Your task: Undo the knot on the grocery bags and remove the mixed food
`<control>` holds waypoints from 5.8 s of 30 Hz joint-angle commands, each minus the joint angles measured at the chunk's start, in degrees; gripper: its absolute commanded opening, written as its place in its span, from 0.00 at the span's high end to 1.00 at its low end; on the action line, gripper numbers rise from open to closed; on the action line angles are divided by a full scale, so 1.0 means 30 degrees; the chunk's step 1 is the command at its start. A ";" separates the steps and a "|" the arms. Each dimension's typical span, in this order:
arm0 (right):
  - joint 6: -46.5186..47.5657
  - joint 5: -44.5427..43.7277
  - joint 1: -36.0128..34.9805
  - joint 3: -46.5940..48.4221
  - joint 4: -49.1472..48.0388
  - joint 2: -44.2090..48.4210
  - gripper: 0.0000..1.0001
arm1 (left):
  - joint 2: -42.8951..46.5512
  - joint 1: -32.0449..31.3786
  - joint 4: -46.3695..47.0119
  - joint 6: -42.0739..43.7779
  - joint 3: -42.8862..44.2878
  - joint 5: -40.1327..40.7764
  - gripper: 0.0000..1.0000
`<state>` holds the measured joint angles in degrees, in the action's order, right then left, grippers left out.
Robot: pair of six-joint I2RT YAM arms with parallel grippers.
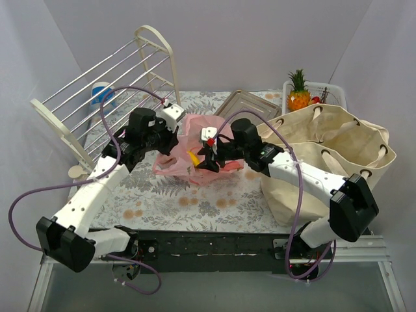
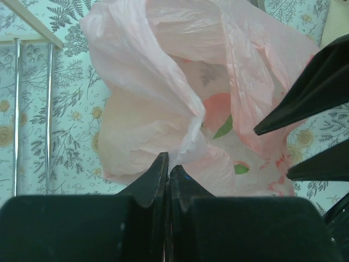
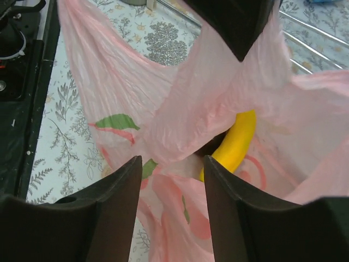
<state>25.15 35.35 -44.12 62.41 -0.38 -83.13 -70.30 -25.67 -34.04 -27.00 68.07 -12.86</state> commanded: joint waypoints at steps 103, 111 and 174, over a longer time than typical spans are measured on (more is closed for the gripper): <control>-0.9227 0.0928 0.5124 0.3303 -0.4647 0.1233 0.99 | 0.5070 -0.0964 -0.1690 0.1826 0.0916 0.1597 0.04; -1.1488 -0.1608 0.9071 0.8335 -0.4797 -0.1203 0.99 | 0.1289 -0.0964 0.0330 0.0913 0.4378 0.0862 0.02; 0.1637 -0.8152 1.8512 0.7055 0.9296 -0.1933 0.99 | -0.0853 -0.0906 0.6778 -0.1722 -0.2008 -0.0752 0.02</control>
<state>32.75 12.99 8.05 79.75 30.68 -85.03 -75.90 -28.36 -12.23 -32.10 61.21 -16.43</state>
